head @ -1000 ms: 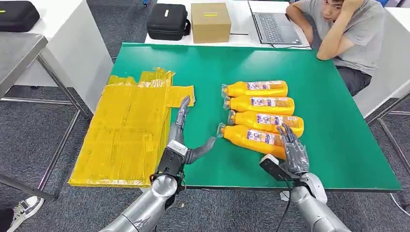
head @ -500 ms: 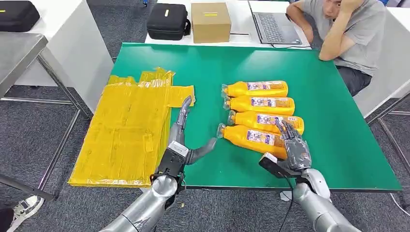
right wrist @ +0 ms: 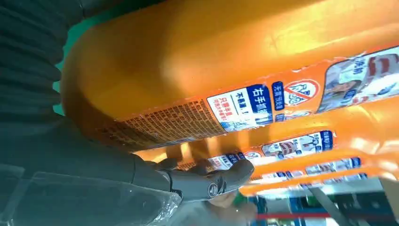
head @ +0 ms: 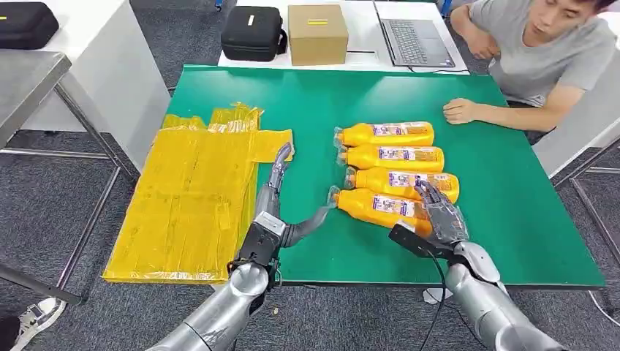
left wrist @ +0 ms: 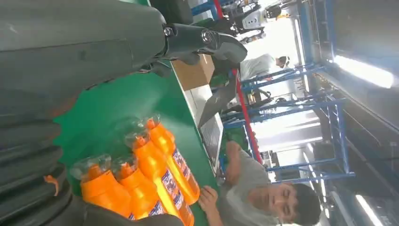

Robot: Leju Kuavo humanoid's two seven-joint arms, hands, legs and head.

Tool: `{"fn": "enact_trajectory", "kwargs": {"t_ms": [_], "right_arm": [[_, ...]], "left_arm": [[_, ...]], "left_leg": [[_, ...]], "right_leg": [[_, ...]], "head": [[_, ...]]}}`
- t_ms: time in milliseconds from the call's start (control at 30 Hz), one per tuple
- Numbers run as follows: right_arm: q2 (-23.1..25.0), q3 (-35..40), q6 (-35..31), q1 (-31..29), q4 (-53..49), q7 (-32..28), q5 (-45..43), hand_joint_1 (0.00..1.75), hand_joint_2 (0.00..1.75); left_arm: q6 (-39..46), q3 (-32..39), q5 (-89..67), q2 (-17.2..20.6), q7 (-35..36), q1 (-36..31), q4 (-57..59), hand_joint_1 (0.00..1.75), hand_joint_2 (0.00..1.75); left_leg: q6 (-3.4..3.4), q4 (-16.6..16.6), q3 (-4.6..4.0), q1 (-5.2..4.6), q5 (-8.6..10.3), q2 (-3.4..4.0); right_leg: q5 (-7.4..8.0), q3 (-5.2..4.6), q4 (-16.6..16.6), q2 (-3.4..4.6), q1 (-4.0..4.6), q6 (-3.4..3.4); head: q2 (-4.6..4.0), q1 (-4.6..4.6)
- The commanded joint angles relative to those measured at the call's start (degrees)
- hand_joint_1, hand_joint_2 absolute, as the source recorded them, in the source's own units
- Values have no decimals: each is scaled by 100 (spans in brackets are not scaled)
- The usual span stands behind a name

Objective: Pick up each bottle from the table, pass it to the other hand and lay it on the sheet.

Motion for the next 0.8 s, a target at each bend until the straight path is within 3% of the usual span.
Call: {"fn": "enact_trajectory", "kwargs": {"t_ms": [33, 800], "right_arm": [[129, 42, 309, -166, 461, 124, 142, 0, 175], [423, -289, 208, 302, -571, -614, 301, 0, 175]], "left_arm": [[-52, -6, -12, 72, 15, -227, 242, 0, 175], [-22, 43, -90, 37, 15, -196, 159, 0, 175]], "left_leg": [[-6, -2, 11, 2, 0, 3], [-10, 0, 24, -3, -4, 7]], "right_leg": [[1, 10, -2, 0, 2, -5], [-4, 19, 10, 1, -2, -5]], "head": [[0, 0], [-2, 0]]}}
